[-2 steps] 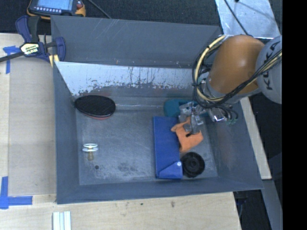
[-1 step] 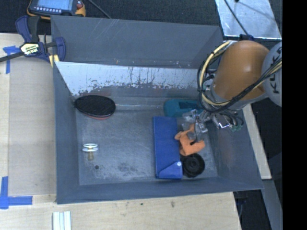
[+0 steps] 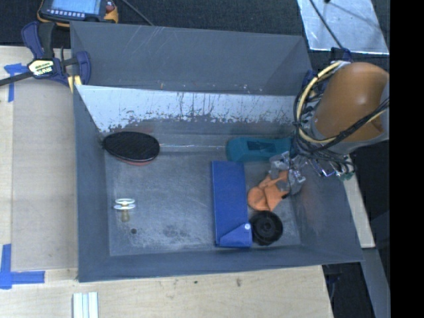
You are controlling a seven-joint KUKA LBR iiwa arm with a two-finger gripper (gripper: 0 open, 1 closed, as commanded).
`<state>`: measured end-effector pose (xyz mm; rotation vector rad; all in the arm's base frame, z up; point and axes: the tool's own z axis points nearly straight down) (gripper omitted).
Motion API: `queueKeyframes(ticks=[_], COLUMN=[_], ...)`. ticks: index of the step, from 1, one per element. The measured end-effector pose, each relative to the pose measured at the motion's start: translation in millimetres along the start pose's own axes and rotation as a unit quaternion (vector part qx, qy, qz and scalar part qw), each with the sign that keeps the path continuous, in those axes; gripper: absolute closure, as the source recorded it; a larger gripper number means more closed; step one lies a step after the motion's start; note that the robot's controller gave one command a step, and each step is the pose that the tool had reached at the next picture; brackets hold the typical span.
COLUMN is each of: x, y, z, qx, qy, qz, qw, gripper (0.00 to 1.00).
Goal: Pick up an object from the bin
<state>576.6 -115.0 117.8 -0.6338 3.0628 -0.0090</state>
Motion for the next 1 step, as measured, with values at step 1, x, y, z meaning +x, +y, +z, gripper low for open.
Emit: queueKeyframes(ticks=[1], x=[-1.1], y=[12.3], z=[-25.5], qx=[-0.006], qy=[0.0088], qz=[0.004], qw=[0.9999], gripper=[1.0])
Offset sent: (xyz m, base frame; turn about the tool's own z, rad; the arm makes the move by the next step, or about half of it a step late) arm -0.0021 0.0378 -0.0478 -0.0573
